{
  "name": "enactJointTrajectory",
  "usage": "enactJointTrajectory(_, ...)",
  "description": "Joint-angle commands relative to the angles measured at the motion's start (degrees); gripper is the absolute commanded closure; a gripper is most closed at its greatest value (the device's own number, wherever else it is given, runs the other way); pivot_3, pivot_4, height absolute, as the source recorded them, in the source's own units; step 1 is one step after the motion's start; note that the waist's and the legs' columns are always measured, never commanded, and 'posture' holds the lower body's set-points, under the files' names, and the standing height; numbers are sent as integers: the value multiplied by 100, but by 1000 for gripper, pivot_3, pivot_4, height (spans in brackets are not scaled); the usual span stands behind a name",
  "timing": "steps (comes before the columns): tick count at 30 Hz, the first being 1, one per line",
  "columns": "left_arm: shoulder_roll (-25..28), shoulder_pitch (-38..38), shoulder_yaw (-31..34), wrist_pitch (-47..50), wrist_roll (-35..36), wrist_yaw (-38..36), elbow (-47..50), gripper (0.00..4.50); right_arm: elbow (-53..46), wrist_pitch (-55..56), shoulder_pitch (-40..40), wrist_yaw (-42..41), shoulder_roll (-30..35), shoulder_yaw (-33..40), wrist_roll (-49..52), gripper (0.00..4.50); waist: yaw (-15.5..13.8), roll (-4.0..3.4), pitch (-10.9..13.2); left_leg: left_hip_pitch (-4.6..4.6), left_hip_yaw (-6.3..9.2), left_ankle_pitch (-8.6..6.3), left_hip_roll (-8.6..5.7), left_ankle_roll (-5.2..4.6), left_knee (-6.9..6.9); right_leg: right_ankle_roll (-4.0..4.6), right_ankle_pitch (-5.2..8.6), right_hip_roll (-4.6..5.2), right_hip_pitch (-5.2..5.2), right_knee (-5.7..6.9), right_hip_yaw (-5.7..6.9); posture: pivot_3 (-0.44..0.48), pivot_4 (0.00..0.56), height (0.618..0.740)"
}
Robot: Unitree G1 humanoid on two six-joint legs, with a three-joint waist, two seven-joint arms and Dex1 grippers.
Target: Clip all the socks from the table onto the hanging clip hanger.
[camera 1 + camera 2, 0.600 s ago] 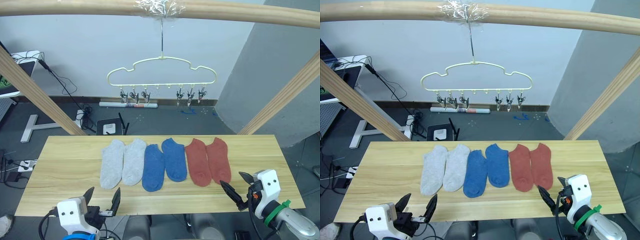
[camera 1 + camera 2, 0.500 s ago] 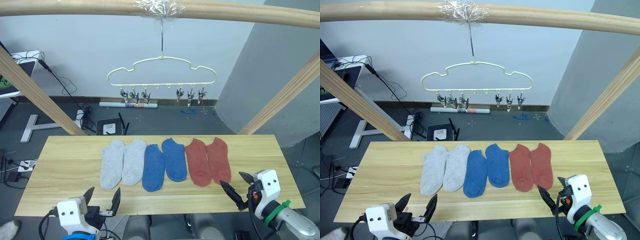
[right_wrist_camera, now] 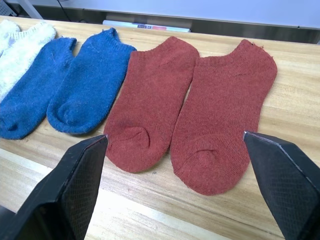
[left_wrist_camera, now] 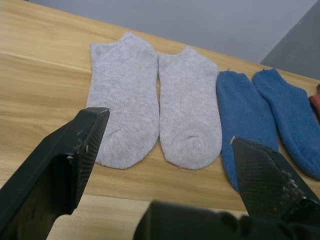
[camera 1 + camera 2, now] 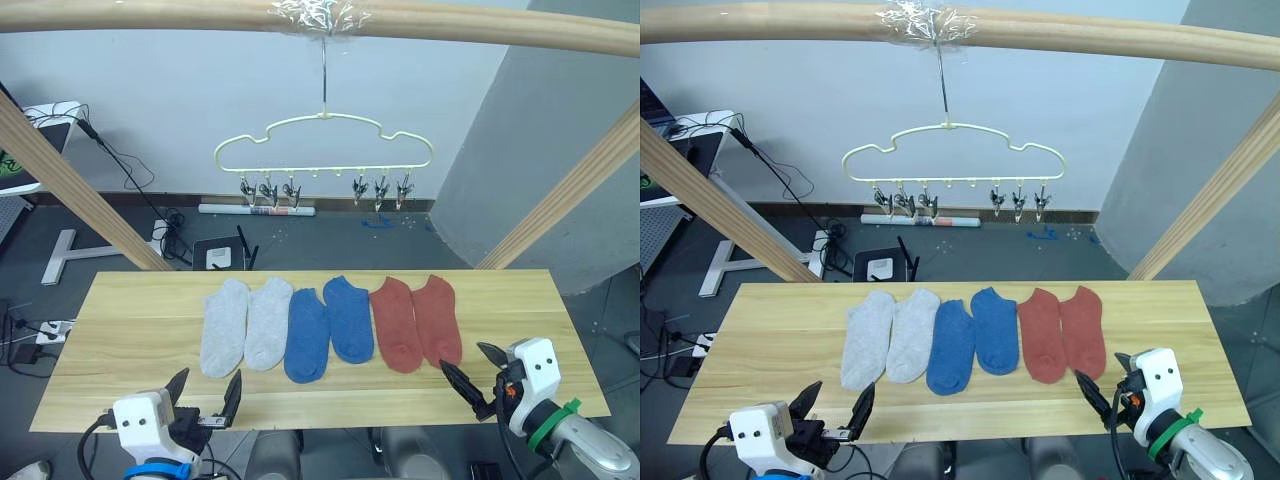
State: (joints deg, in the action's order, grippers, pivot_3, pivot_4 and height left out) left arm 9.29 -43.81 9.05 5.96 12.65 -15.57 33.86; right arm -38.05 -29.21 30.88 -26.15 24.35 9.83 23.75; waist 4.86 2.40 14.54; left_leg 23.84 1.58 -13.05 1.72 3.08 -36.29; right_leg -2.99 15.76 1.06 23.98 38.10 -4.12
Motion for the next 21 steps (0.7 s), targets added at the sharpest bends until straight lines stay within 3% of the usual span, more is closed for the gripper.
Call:
enactJointTrajectory(1,11,102,54,88,61,85,311,14,-81,102,-3,-43,9,-3,18,0,0,-1,-1,0,0,0,0,0,-1,0,0,0,-1,0,0,-124,256,740)
enactJointTrajectory(8,48,380,103,279,99,170,587,14,-85,140,-33,-60,16,-10,7,0,0,-2,-3,-2,3,0,0,0,-12,-2,-2,0,-8,3,1,-124,256,740)
enactJointTrajectory(11,99,759,205,656,233,275,707,555,-93,134,-264,-82,71,24,43,0,1,-5,-3,-5,6,0,0,0,-23,-1,-4,-2,-17,6,2,-133,258,740)
enactJointTrajectory(16,347,1633,322,1183,276,413,735,2106,-97,31,-1065,-267,323,19,177,0,15,-5,-3,-6,7,1,1,-2,-70,-8,-23,-4,-30,20,1,-143,262,740)
enactJointTrajectory(21,481,2272,401,1597,358,505,703,2106,-210,-224,-1748,-410,589,-112,373,0,13,-5,-3,-30,9,3,-1,-6,-71,-10,-24,-5,-52,30,0,-148,267,740)
